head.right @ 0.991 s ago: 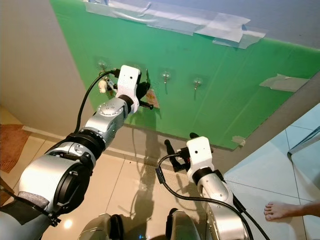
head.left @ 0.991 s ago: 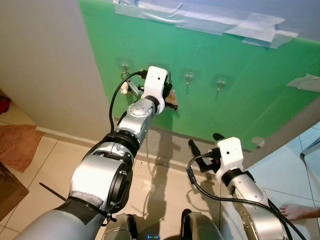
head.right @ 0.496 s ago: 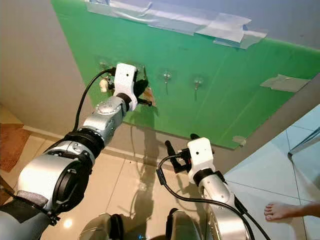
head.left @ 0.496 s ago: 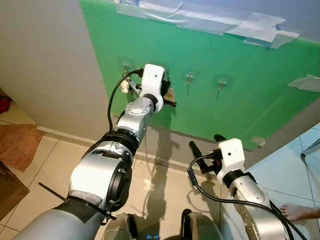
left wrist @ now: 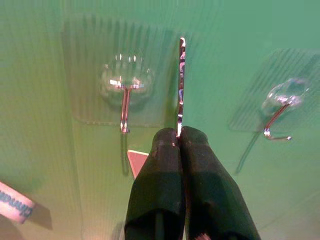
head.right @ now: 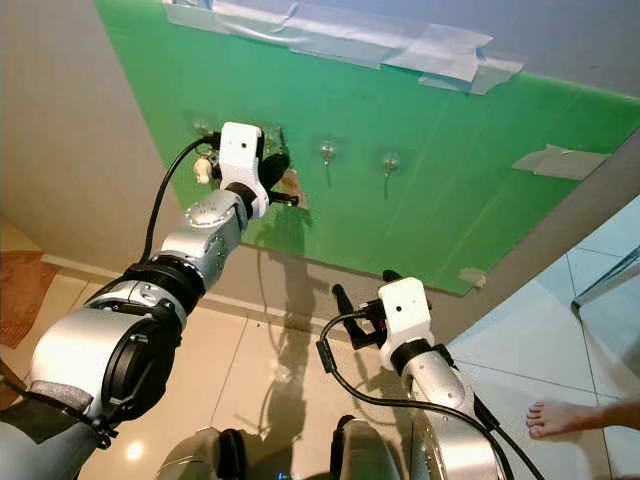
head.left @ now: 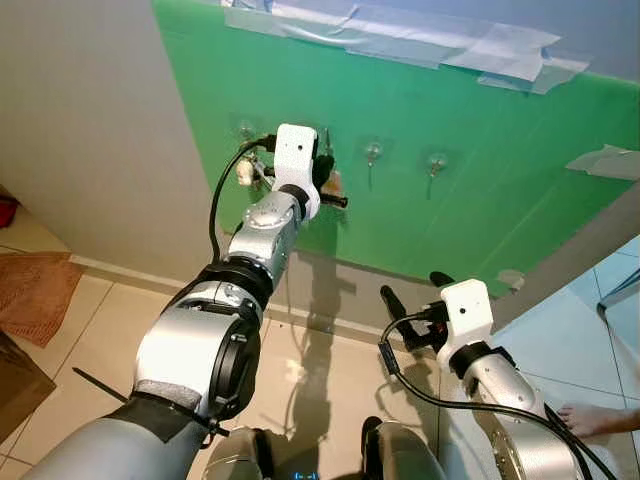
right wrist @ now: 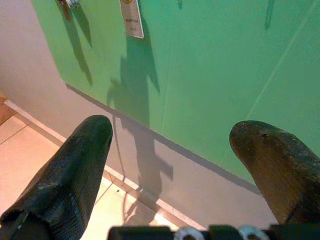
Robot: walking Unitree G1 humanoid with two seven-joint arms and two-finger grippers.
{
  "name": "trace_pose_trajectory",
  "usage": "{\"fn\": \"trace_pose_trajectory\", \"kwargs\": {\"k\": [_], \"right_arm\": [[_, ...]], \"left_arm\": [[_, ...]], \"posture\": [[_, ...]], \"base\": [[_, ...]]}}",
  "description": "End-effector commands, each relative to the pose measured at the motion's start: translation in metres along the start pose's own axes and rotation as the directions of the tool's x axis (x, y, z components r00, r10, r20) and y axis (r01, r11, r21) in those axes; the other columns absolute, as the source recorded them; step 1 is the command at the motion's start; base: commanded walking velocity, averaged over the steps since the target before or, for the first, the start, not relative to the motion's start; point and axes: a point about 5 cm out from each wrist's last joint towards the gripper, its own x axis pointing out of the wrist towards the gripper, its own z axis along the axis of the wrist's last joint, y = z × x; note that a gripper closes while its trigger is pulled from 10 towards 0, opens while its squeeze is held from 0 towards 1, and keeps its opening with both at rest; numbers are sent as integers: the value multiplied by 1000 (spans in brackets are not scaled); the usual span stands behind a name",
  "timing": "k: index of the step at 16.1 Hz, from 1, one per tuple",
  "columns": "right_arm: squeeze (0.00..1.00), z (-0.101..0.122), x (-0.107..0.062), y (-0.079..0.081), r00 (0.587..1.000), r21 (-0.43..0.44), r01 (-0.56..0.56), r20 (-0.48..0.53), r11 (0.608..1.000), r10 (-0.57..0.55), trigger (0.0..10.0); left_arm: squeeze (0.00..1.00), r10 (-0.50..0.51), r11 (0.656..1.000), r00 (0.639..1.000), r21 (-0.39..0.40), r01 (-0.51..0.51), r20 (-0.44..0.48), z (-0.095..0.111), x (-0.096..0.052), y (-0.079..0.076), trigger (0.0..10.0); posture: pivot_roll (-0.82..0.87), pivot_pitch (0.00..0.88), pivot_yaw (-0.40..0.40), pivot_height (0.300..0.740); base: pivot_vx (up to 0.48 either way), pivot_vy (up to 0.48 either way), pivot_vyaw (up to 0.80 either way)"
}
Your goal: Hang keys on a hook
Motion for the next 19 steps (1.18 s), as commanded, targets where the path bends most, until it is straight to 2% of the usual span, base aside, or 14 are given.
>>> {"fn": "trace_pose_trajectory", "kwargs": {"k": [1, 7, 10, 13, 19], "right_arm": [[0, -1, -4, -3, 1000, 4, 8, 0, 1000, -8, 10000], [0, -2, -3, -1, 1000, 12, 9, 1, 1000, -9, 10000], [0, -3, -3, 0, 1000, 13, 7, 0, 1000, -7, 10000], [0, -2, -4, 0, 1000, 12, 3, 0, 1000, -3, 10000], [0, -2, -6, -2, 1000, 12, 2, -3, 1000, -2, 10000]], "left_arm": [[0, 1, 1000, 995, 9, -2, 104, 29, 5, 1, 0], [0, 26, 1000, 995, -7, -26, 93, 28, 4, 7, 0], [0, 95, 993, 992, -85, -87, 88, 27, 1, 19, 0], [0, 145, 983, 986, -130, -134, 85, 26, -1, 29, 0], [0, 164, 980, 980, -129, -150, 109, 29, -3, 35, 0]], "posture": [[-242, 146, 3, 710], [-243, 138, 11, 710], [-243, 132, 9, 710], [-241, 132, 5, 710], [-242, 139, 2, 710]], "base": [[0, 0, 0], [0, 0, 0], [0, 0, 0], [0, 0, 0], [0, 0, 0]]}}
